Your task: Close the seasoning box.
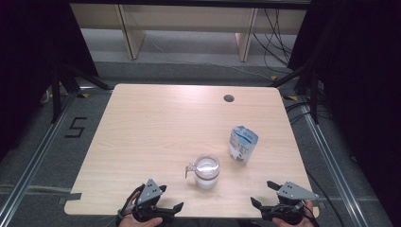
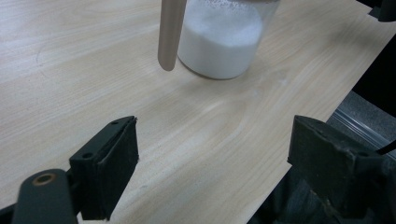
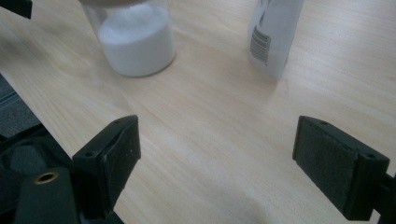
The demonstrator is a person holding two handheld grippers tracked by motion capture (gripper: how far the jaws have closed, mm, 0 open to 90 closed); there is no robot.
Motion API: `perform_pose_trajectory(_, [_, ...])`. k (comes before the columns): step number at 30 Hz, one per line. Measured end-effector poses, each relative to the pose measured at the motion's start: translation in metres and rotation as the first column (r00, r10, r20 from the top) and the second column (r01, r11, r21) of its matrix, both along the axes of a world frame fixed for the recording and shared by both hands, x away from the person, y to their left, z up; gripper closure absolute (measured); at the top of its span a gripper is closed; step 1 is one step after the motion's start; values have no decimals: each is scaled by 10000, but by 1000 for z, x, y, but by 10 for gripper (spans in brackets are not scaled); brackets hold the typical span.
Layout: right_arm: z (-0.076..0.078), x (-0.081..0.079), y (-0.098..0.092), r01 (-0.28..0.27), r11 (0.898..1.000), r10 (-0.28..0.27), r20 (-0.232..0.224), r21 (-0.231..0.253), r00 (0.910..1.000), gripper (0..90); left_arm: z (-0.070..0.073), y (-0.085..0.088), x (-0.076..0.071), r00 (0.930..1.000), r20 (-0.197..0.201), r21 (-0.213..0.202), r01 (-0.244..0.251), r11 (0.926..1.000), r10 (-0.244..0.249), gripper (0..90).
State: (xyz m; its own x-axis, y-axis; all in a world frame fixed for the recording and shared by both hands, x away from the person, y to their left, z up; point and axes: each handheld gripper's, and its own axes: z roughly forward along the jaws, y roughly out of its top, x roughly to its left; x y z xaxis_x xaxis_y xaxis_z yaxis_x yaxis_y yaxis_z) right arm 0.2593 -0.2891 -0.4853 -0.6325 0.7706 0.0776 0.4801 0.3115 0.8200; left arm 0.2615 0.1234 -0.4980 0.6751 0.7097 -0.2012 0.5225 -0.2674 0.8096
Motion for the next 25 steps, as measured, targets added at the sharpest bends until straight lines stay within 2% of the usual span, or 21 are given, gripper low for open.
perform_pose_trajectory(2, [-1,1,-2,-106,9997,110,169,-227,9998,159,0,0,0,10000,9,9,-75,10000,75,155])
perform_pose_trajectory(4, [-1,0,-1,-302,9994,301,-46,-145,9995,159,0,3,1,10000,-7,261,66,9996,-66,155])
perform_pose_trajectory(5, [-1,-1,-2,-202,9996,206,205,-212,9996,159,-1,1,1,9999,-31,103,-99,9999,99,155])
perform_pose_trajectory(6, [-1,-1,-3,-155,9997,159,182,-201,9997,159,-1,2,1,9999,-69,158,-120,9998,121,156])
perform_pose_trajectory(7, [-1,-3,-2,53,9999,-54,-117,-94,9999,159,-1,2,1,9998,-78,182,-159,9997,160,156])
perform_pose_trajectory(13, [-1,-4,-4,-26,9998,30,199,-206,9998,159,-2,2,2,9998,-115,161,-163,9997,165,156])
perform_pose_trajectory(14, [-1,-6,-2,120,9999,-122,-204,-73,9997,159,-2,2,2,9998,-121,177,-156,9997,159,155])
perform_pose_trajectory(15, [-1,-6,-3,58,9999,-61,-240,-148,9997,159,-2,3,2,9998,-128,175,-165,9997,168,156])
perform_pose_trajectory(16, [-2,-6,-3,9,9999,-11,-111,-146,9999,159,-2,3,2,9997,-141,172,-175,9997,177,156])
perform_pose_trajectory(21, [-2,-5,-4,2,9997,-4,-69,-261,10000,159,-2,4,3,9996,-165,201,-218,9996,221,155])
perform_pose_trajectory(22, [-3,-3,-5,-72,9996,77,199,-272,9998,159,-1,5,3,9999,-145,399,-75,9992,80,156])
perform_pose_trajectory(23, [-2,-5,-3,28,9999,-30,-109,-137,9999,159,-2,4,3,9996,-147,195,-229,9995,232,156])
perform_pose_trajectory(24, [-2,-5,-3,22,9999,-23,-92,-150,10000,159,-2,3,3,9994,-174,130,-284,9995,286,156])
perform_pose_trajectory(25, [-3,-3,-5,-75,9996,80,194,-254,9998,159,-2,3,3,9994,-174,119,-292,9995,294,155])
